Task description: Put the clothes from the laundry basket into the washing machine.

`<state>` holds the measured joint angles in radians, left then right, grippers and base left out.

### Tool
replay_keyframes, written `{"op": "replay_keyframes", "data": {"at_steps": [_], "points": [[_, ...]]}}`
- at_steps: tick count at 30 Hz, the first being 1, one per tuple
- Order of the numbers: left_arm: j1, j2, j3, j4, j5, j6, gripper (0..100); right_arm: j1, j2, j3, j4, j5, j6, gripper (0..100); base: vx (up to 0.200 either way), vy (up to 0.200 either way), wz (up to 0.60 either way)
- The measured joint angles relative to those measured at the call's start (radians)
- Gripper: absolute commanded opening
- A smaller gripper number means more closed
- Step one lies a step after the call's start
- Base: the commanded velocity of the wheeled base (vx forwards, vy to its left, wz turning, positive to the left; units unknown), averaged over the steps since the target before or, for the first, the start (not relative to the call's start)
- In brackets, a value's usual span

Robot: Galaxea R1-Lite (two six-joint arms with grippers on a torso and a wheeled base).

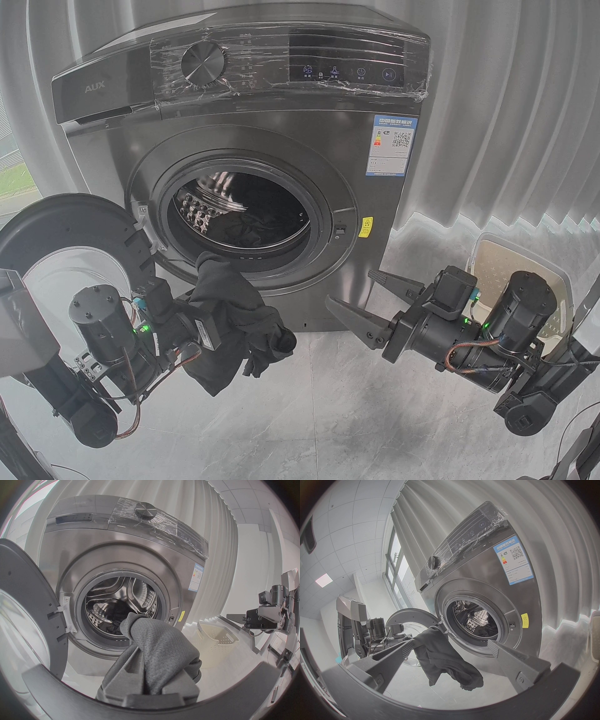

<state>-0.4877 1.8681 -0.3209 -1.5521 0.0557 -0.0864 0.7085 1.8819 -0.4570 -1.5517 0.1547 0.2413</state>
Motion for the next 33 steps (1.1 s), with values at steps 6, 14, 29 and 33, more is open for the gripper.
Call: {"op": "replay_keyframes", "data": {"at_steps": [6, 14, 29, 33], "points": [[-0.006, 0.006, 0.001, 0.001, 0.002, 0.002, 0, 0.002, 0.001, 0.000, 0.000, 0.000, 0.000, 100, 0.133, 0.000, 0.00], [-0.008, 0.027, -0.003, 0.000, 0.004, 0.003, 0, 0.003, 0.001, 0.001, 0.000, 0.000, -0.002, 100, 0.200, 0.000, 0.00], [-0.021, 0.067, -0.007, 0.000, 0.031, 0.002, 0, -0.005, 0.004, 0.108, 0.002, -0.006, -0.026, 100, 0.000, 0.080, 0.00], [-0.023, 0.072, -0.009, 0.000, 0.031, 0.001, 0, -0.030, 0.020, 0.156, 0.003, -0.010, -0.071, 100, 0.000, 0.150, 0.00]]}}
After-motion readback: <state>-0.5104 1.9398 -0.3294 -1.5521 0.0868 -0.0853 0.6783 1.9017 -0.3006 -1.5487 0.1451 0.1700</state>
